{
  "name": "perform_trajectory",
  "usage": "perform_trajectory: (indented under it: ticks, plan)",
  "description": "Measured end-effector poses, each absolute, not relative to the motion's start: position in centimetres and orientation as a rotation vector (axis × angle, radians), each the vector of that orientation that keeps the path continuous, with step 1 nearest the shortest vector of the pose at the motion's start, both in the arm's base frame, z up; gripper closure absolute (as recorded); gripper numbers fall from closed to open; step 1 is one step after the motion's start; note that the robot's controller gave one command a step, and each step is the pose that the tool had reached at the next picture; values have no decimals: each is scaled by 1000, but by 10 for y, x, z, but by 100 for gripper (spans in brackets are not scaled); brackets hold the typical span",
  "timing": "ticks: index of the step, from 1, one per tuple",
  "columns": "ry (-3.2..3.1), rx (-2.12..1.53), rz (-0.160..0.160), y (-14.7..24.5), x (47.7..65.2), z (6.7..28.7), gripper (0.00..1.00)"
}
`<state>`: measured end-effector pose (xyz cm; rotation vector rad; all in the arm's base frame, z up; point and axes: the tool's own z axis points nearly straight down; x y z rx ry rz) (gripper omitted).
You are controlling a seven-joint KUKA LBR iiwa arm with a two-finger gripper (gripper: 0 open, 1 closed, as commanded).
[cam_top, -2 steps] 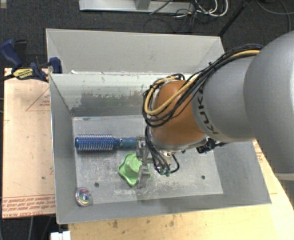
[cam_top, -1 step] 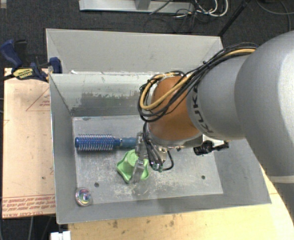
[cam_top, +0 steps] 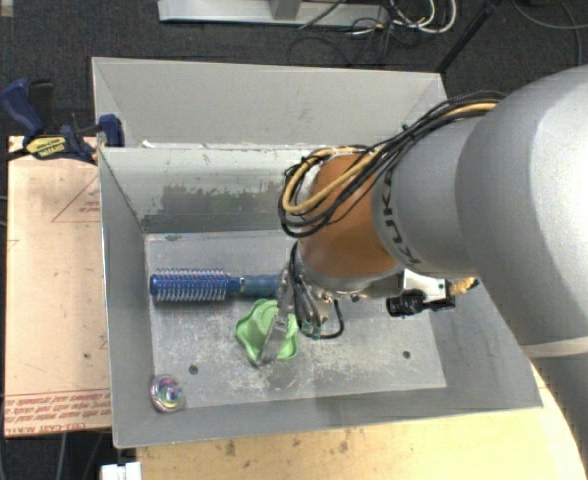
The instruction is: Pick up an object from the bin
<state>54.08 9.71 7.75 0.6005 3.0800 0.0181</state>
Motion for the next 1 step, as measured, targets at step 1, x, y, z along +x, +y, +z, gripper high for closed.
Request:
perform_trajectory:
  ticks: [1]
  plan:
    - [3076,597,23,98,543,82,0]
